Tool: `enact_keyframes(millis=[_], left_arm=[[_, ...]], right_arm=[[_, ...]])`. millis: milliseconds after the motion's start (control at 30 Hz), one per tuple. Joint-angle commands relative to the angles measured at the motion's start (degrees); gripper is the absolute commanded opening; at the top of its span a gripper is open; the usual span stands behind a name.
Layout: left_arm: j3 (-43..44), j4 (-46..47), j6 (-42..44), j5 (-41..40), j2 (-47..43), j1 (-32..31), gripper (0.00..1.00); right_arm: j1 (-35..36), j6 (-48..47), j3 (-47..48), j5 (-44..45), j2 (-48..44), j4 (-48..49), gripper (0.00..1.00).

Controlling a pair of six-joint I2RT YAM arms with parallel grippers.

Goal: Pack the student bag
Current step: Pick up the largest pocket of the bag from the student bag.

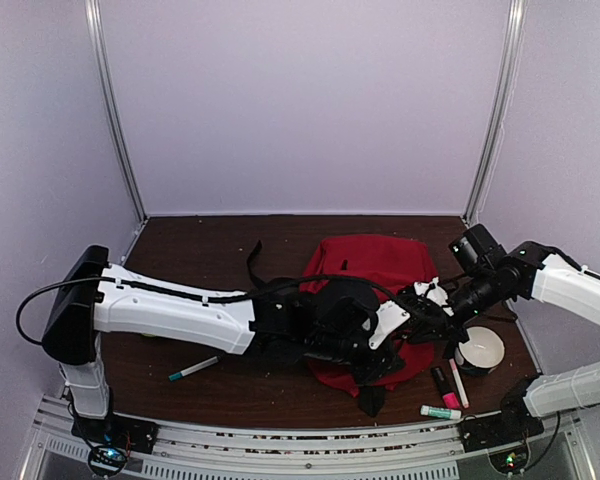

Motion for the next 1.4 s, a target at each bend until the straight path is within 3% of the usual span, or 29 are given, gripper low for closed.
enact_keyframes(millis=[0,333,767,900,967,1033,1367], left_arm=[[3.9,-4.9,-1.7,-0.4,2.4,0.5,0.43],[7.5,-7.7,-3.2,0.2,5.2,1.8,0.43],[5.4,-0.4,-4.4,0.9,4.9,4.1,0.15],[3.8,0.9,-4.8,0.6,3.9,4.5,0.11],[2.8,1.6,-5.5,-0.3,3.4,4.7,0.15],[2.6,1.3,-6.7,-1.4,3.2,5.1,0.28],[-7.6,14.8,-9.4,5.7,-1.1,7.9,0.32]], right_arm=[[0.0,0.7,0.8,-2.6,-1.1,1.5,0.1],[0.0,0.7,0.6,-2.8,-1.7,2.0,0.11],[-0.1,0.7,-0.4,-1.8,-2.1,1.7,0.11],[-0.1,0.7,-0.8,-1.3,-2.5,1.6,0.12],[-0.1,0.7,-0.7,-1.3,-2.5,1.4,0.12],[-0.2,0.7,-0.7,-1.3,-2.6,1.4,0.12],[-0.6,2.8,-0.6,-2.0,-3.5,1.7,0.13]])
